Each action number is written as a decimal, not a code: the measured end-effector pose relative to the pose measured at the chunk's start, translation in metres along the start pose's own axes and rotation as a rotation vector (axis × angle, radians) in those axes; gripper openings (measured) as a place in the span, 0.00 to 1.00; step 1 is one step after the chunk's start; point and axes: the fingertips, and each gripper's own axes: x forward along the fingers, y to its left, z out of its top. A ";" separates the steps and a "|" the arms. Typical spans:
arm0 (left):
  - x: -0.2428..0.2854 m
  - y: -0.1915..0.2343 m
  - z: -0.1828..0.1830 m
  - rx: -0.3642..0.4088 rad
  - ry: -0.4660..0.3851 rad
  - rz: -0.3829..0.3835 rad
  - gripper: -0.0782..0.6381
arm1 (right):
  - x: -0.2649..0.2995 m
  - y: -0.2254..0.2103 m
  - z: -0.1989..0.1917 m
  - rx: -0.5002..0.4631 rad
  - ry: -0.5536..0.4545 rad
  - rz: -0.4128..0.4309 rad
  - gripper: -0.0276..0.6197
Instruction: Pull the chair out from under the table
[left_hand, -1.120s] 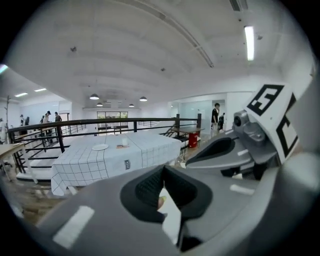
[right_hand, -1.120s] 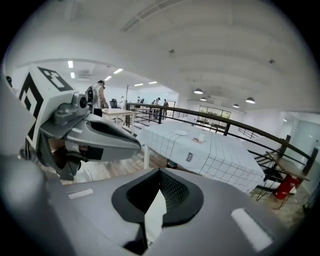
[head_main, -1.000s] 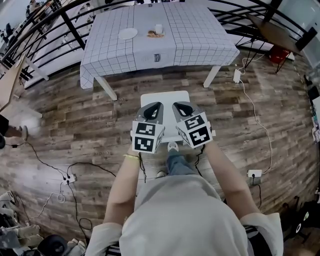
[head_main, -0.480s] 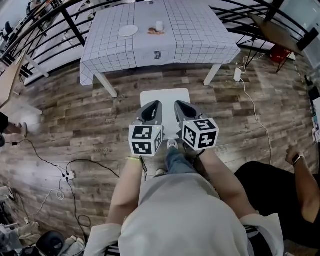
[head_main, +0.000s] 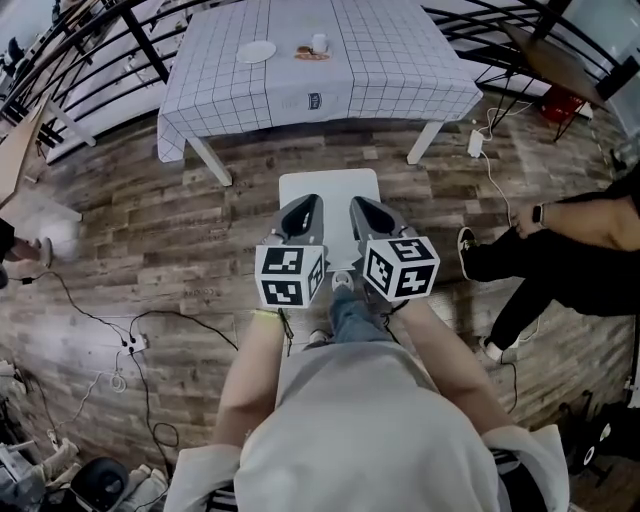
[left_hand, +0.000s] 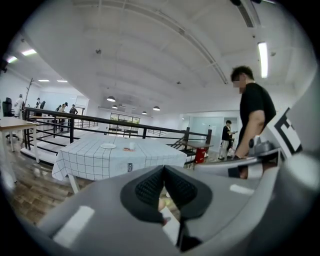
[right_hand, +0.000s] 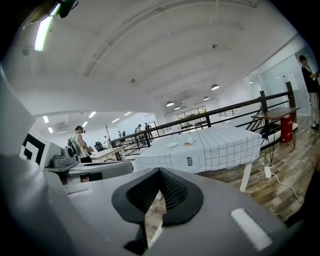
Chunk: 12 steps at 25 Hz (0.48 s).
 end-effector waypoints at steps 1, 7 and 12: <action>0.000 0.000 0.000 -0.001 0.000 -0.001 0.12 | 0.000 0.000 0.000 -0.006 0.002 -0.001 0.04; 0.000 -0.004 0.001 0.013 -0.003 -0.003 0.12 | -0.002 0.000 0.001 -0.010 -0.001 -0.005 0.04; 0.000 -0.004 0.000 0.025 -0.003 -0.002 0.12 | -0.002 0.003 0.002 -0.016 -0.006 -0.002 0.04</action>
